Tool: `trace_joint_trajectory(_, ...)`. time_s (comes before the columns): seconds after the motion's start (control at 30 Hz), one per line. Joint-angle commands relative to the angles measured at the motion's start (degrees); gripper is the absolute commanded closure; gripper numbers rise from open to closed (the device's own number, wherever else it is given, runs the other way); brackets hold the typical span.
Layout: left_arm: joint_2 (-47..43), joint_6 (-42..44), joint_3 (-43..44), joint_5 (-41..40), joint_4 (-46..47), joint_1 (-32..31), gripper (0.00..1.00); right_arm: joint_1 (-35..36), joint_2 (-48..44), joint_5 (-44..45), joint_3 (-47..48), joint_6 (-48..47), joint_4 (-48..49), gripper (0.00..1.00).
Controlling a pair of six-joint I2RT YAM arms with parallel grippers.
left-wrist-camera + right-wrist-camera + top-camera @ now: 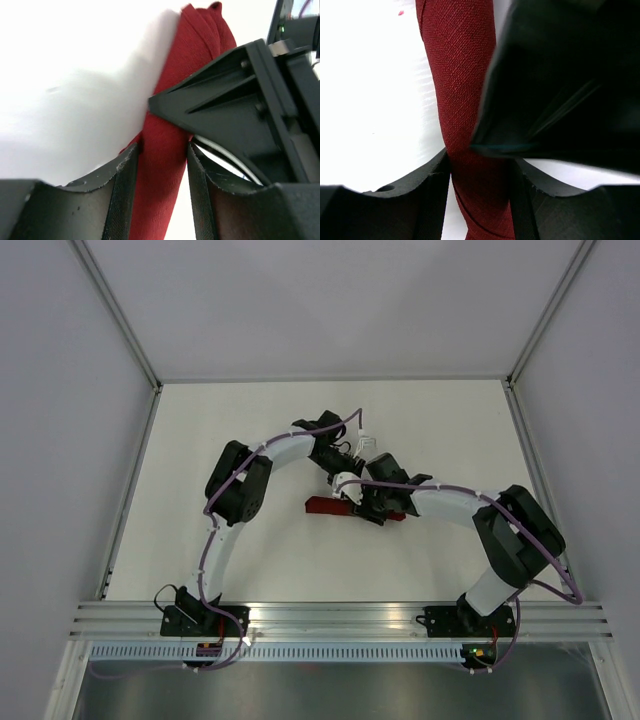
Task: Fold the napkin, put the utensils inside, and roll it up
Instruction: Roll the napkin with the utensil
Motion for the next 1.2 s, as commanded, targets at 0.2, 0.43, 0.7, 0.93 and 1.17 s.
trace_joint_trajectory(0.2,-12.3,-15.2,-1.1,-9.7,12.5,8.2,0.51,-0.7,6.1,1.8,5.5,9.6,-5.6,0.49)
trace_joint_trajectory(0.43,-23.9,-26.7,-13.6,-25.6,22.9,11.4,0.54,-3.4,12.3,1.3,11.9,19.2,-8.6,0.49)
trace_joint_trajectory(0.7,-36.7,-42.0,-36.7,-36.9,38.7,11.3,0.55,-4.5,18.9,1.7,19.5,30.9,-10.1,0.49)
trace_joint_trajectory(0.93,-35.5,-49.6,-45.3,-40.8,49.3,9.4,0.6,-4.8,25.3,-2.1,26.5,39.3,-11.6,0.49)
trace_joint_trajectory(1.17,-30.4,-53.4,-43.1,-43.9,52.8,7.5,0.6,-4.8,28.5,-3.4,29.5,47.0,-9.3,0.49)
